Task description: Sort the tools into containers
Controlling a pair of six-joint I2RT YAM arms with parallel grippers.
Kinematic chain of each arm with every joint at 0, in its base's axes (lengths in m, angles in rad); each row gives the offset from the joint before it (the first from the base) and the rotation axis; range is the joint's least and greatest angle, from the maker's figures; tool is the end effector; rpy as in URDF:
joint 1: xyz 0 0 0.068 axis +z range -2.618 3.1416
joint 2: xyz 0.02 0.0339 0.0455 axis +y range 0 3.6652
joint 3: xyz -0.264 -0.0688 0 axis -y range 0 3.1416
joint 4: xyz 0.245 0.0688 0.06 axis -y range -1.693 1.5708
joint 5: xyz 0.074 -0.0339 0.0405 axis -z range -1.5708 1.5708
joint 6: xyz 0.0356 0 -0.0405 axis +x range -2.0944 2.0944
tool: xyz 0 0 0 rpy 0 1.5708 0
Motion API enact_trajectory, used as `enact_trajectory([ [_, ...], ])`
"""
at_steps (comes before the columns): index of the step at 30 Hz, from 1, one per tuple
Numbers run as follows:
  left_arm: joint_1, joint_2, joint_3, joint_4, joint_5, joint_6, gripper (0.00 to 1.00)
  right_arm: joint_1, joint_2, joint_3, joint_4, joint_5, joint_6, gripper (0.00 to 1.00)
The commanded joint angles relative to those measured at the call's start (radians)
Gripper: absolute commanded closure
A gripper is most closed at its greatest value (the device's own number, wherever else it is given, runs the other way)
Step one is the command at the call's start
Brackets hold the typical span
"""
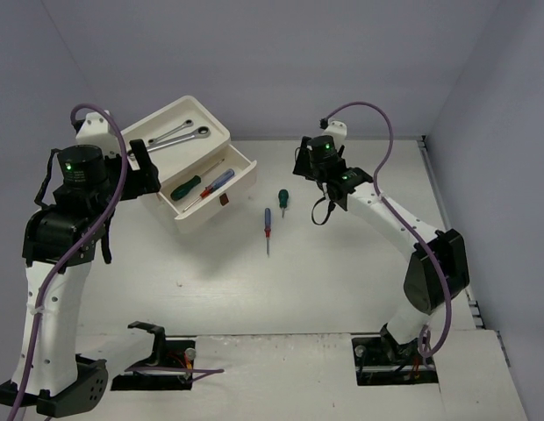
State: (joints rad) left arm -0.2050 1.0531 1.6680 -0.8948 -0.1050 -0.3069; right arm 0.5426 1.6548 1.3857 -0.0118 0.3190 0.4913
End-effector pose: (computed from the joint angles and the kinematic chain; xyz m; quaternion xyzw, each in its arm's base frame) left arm 0.1574 -0.0289 0.5030 -0.0722 0.7951 -0.1115 0.5918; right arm 0.3465 0.1959 0.3394 0.0752 0.7912 0.1830 0.5787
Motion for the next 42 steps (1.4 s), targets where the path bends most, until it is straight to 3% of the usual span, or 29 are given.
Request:
enact_trajectory([
  [1,-0.008,0.013,0.024,0.034,0.005,0.009,0.25,-0.013,0.045,-0.033,0.035,-0.170,-0.147,0.42],
  [6,-0.008,0.024,0.030,0.034,0.002,0.009,0.25,-0.016,0.190,0.022,0.035,-0.217,-0.180,0.32],
  [20,-0.008,0.032,0.019,0.034,-0.014,0.029,0.25,-0.010,0.533,0.276,0.036,-0.229,-0.198,0.36],
  [23,-0.008,0.025,0.018,0.032,-0.017,0.043,0.25,-0.010,0.565,0.295,0.035,-0.239,-0.185,0.48],
  [26,-0.008,0.019,0.019,0.031,-0.021,0.057,0.25,-0.012,0.560,0.281,0.036,-0.225,-0.163,0.66],
  [28,-0.008,0.013,0.019,0.031,-0.022,0.063,0.25,-0.012,0.539,0.258,0.035,-0.212,-0.157,0.85],
  [31,-0.010,0.009,0.018,0.031,-0.021,0.067,0.25,-0.018,0.486,0.221,0.035,-0.194,-0.154,1.00],
  [38,-0.019,0.004,0.018,0.031,-0.015,0.065,0.25,-0.018,0.208,0.170,0.035,-0.132,-0.068,1.00],
  [42,-0.022,0.004,0.013,0.034,-0.011,0.063,0.25,0.011,0.074,0.217,0.036,-0.134,0.082,1.00],
])
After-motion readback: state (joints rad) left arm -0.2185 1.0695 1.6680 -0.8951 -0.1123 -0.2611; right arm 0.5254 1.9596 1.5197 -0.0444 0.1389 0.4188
